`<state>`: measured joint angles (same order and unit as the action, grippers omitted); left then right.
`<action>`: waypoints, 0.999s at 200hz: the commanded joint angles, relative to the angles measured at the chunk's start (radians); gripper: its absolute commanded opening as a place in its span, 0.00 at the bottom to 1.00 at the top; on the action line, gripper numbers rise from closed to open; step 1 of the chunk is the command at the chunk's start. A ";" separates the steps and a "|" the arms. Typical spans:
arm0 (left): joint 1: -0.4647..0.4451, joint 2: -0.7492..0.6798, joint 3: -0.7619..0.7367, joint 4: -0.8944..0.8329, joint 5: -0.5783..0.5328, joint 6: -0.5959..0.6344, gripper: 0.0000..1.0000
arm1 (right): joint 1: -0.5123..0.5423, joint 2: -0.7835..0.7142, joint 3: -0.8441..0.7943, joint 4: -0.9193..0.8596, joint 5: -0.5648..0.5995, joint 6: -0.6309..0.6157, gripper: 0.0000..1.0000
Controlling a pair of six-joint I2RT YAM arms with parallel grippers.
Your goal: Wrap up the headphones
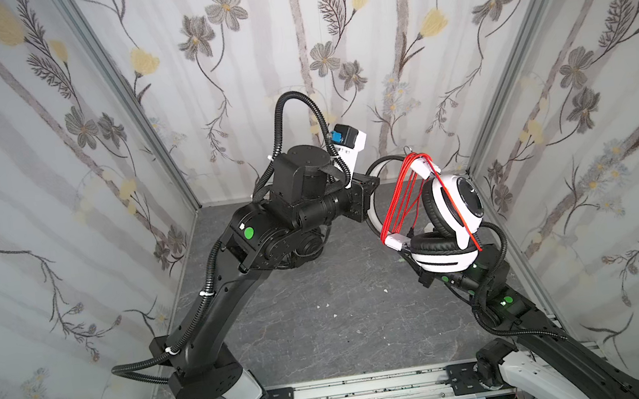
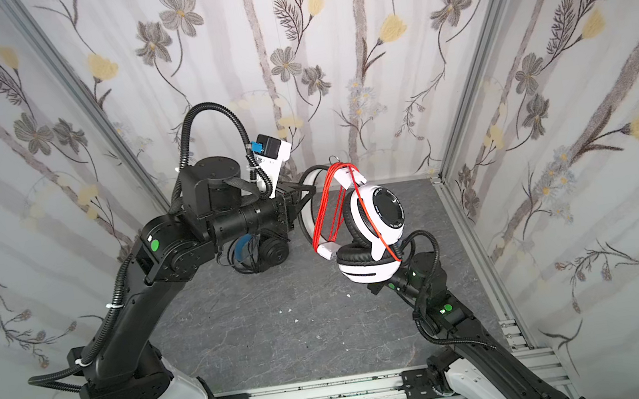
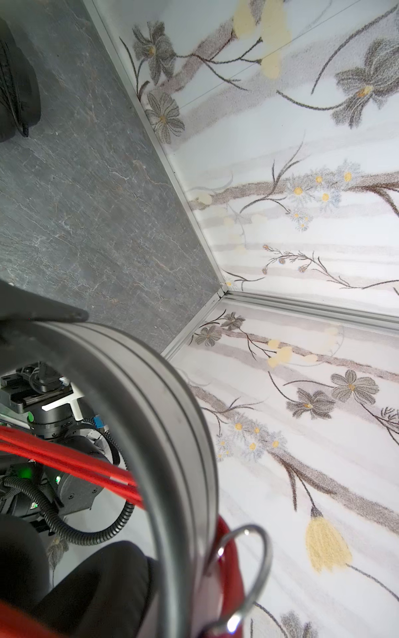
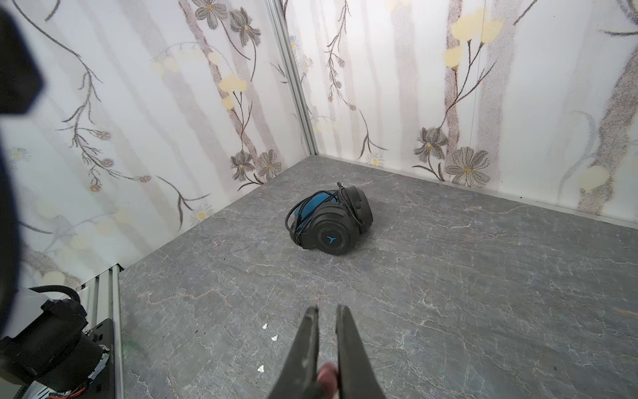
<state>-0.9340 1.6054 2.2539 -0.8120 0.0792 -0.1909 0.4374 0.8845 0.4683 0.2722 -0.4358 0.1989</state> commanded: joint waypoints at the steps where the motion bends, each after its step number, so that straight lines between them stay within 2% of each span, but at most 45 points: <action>1: 0.008 -0.010 -0.001 0.114 -0.020 -0.057 0.00 | 0.004 0.002 0.002 0.026 0.012 -0.010 0.04; 30: 0.022 -0.016 -0.015 0.166 -0.083 -0.121 0.00 | 0.012 0.006 0.004 -0.022 0.058 -0.021 0.00; 95: 0.027 -0.056 -0.222 0.547 -0.234 -0.265 0.00 | 0.014 0.031 0.061 -0.146 0.163 -0.073 0.00; 129: 0.029 -0.059 -0.232 0.556 -0.364 -0.285 0.00 | 0.017 0.042 0.090 -0.219 0.216 -0.097 0.00; 163: 0.053 -0.064 -0.233 0.556 -0.474 -0.294 0.00 | 0.028 0.039 0.106 -0.259 0.209 -0.117 0.00; 200: 0.106 -0.066 -0.266 0.594 -0.496 -0.348 0.00 | 0.075 0.037 0.112 -0.272 0.222 -0.121 0.00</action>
<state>-0.8528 1.5539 1.9980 -0.4160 -0.3386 -0.4328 0.4908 0.9207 0.5747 0.0566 -0.2356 0.0925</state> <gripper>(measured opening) 0.060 0.078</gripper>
